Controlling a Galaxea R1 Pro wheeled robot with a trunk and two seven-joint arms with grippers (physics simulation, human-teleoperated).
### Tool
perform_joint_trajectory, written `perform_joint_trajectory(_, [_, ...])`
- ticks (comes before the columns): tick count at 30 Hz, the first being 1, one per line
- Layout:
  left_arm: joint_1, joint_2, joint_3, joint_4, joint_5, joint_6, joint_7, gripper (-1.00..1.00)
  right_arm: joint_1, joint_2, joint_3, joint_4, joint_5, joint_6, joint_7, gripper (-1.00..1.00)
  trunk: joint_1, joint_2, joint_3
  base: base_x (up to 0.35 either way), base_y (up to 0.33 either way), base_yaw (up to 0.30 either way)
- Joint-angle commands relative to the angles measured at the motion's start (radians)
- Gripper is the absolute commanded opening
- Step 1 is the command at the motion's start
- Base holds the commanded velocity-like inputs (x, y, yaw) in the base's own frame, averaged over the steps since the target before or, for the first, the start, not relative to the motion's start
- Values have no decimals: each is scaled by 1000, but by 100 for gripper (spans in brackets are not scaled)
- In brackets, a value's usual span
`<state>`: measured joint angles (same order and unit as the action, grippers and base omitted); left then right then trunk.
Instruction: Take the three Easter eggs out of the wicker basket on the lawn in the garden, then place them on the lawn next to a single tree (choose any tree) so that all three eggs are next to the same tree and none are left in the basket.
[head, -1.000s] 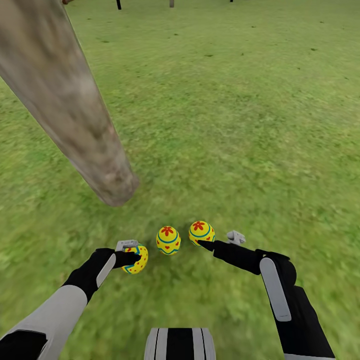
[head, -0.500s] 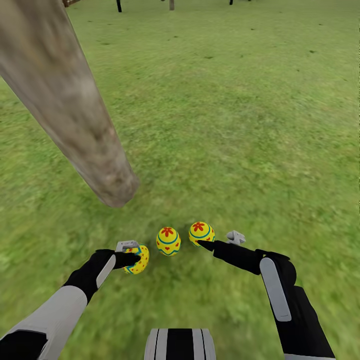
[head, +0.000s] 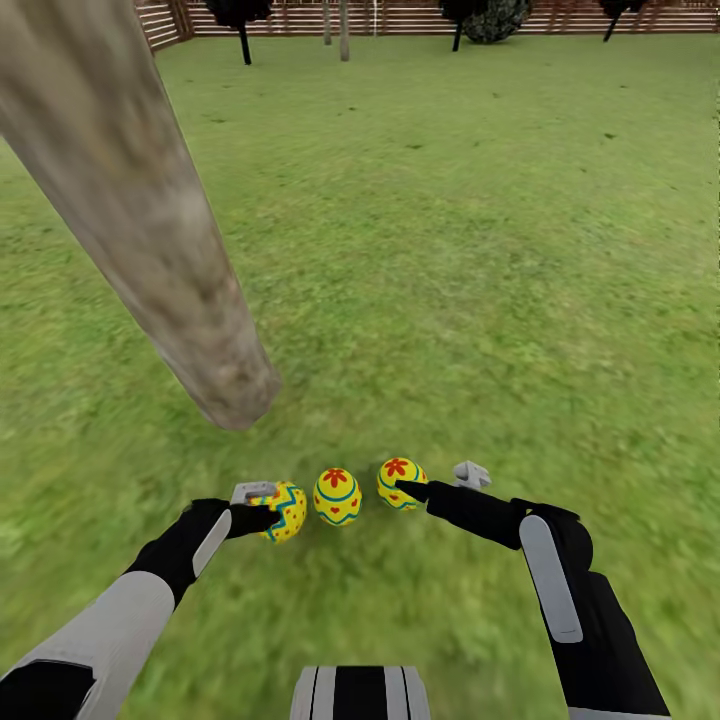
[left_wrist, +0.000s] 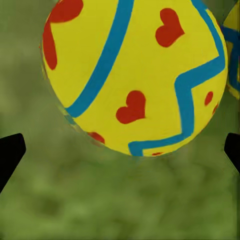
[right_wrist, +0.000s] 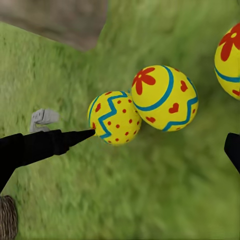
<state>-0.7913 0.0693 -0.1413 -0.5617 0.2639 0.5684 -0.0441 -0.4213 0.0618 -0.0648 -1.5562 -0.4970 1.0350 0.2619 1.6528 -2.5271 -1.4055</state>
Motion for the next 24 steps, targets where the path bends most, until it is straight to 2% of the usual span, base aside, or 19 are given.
perform_joint_trajectory(1, [0, 1, -6, -1, 5, 4, 1, 100, -1, 1, -3, 0, 9, 5, 10, 100, -1, 0, 3, 0, 0, 0])
perform_joint_trajectory(24, [0, 3, -6, 0, 5, 4, 1, 100, -1, 1, -1, 0, 9, 5, 10, 100, -11, 5, 92, 0, 0, 0])
